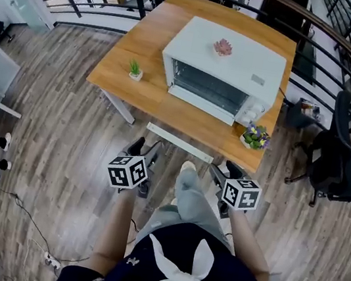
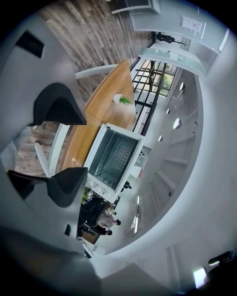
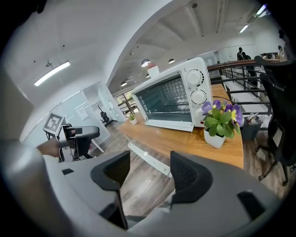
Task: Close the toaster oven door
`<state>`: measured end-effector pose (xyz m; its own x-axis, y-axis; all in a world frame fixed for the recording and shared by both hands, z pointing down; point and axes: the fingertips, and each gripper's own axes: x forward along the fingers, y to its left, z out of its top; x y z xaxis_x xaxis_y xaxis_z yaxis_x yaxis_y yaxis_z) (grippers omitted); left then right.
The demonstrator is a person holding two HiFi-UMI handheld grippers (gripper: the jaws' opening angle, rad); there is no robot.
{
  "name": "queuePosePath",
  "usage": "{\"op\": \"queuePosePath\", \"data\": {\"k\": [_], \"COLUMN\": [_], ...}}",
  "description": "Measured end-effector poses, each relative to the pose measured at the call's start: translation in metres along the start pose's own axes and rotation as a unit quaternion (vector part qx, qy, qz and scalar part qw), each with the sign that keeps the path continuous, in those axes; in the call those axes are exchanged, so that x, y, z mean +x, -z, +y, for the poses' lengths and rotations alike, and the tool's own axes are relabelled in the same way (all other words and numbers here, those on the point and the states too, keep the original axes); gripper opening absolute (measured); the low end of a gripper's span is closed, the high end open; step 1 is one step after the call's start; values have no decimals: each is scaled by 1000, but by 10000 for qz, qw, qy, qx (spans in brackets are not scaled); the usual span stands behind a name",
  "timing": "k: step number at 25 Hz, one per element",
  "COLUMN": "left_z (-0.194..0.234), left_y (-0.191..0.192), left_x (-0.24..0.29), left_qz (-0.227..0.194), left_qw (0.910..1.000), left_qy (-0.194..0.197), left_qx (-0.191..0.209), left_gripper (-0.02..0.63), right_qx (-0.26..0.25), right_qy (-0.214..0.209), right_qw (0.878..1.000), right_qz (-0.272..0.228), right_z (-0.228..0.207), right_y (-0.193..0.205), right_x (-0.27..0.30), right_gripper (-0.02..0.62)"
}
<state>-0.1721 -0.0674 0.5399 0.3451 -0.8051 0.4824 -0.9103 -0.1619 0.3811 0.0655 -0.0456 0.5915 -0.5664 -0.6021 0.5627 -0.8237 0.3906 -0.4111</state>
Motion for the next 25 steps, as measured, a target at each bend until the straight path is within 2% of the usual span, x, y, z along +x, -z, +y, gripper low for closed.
{"op": "queuePosePath", "data": {"k": [11, 19, 25], "left_z": [50, 79, 101], "left_y": [10, 29, 36], "left_x": [48, 84, 109], "left_qz": [358, 906, 1275], "left_qw": [9990, 9950, 9914], "left_qy": [-175, -79, -161], "left_qx": [-189, -414, -251], "left_gripper": [275, 275, 275], "right_qx": [479, 564, 541], "right_qy": [96, 193, 222], "right_qw": [9979, 9946, 9914], "right_qz": [427, 845, 1169], "right_z": [-27, -41, -45], "right_y": [22, 40, 50], "right_x": [40, 65, 86], "right_gripper": [275, 273, 273]}}
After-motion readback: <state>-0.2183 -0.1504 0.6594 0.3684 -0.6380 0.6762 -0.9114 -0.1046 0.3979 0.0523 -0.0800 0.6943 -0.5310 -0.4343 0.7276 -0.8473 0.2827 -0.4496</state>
